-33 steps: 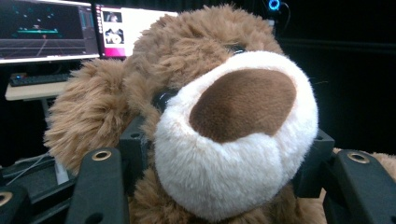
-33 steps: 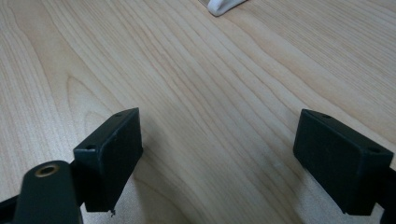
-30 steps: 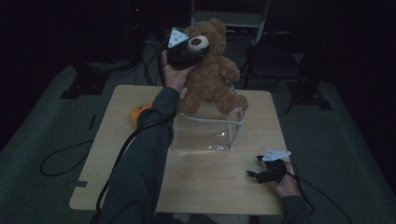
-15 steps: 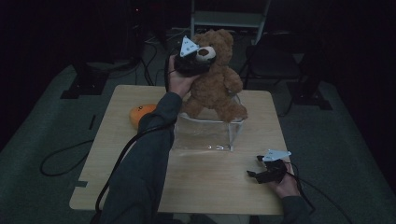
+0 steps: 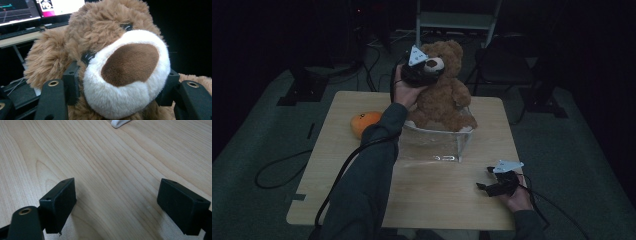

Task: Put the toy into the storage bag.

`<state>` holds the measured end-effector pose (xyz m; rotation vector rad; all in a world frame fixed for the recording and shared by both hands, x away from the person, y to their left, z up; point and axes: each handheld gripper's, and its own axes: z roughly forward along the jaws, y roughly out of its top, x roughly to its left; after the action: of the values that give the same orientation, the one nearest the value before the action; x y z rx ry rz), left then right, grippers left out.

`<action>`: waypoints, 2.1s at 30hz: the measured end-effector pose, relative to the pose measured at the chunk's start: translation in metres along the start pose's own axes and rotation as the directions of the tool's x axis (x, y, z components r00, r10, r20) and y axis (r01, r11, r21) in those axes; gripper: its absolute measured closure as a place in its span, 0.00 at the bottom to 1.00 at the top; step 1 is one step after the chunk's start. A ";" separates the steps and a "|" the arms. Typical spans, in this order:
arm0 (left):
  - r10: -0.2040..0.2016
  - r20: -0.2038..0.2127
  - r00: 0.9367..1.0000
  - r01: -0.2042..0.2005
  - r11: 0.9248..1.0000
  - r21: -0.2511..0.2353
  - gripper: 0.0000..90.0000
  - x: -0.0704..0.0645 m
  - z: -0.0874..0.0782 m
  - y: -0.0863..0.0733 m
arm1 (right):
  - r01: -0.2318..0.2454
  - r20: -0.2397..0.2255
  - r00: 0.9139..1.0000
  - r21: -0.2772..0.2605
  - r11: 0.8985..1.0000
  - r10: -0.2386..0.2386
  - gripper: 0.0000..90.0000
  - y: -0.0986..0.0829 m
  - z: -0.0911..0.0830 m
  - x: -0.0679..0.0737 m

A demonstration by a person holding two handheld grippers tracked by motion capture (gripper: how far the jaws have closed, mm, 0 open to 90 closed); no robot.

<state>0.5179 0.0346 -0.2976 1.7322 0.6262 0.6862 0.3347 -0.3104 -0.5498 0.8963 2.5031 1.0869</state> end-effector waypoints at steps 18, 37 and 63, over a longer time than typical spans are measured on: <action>0.007 0.057 0.998 -0.011 0.998 0.069 0.42 -0.017 0.014 -0.007 | 0.000 -0.001 1.000 0.000 1.000 0.000 0.17 0.000 0.000 0.000; -0.136 0.142 0.981 0.126 0.989 0.075 0.41 -0.013 0.019 -0.009 | 0.000 0.000 1.000 0.001 1.000 0.000 0.17 0.000 0.000 0.000; -0.244 0.146 0.959 0.208 0.952 0.225 0.36 -0.008 0.034 -0.014 | 0.000 0.000 1.000 0.001 1.000 0.000 0.17 0.000 0.000 0.000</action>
<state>0.5355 0.0098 -0.3195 1.8515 0.7826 0.3137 0.3347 -0.3104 -0.5498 0.8966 2.5035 1.0863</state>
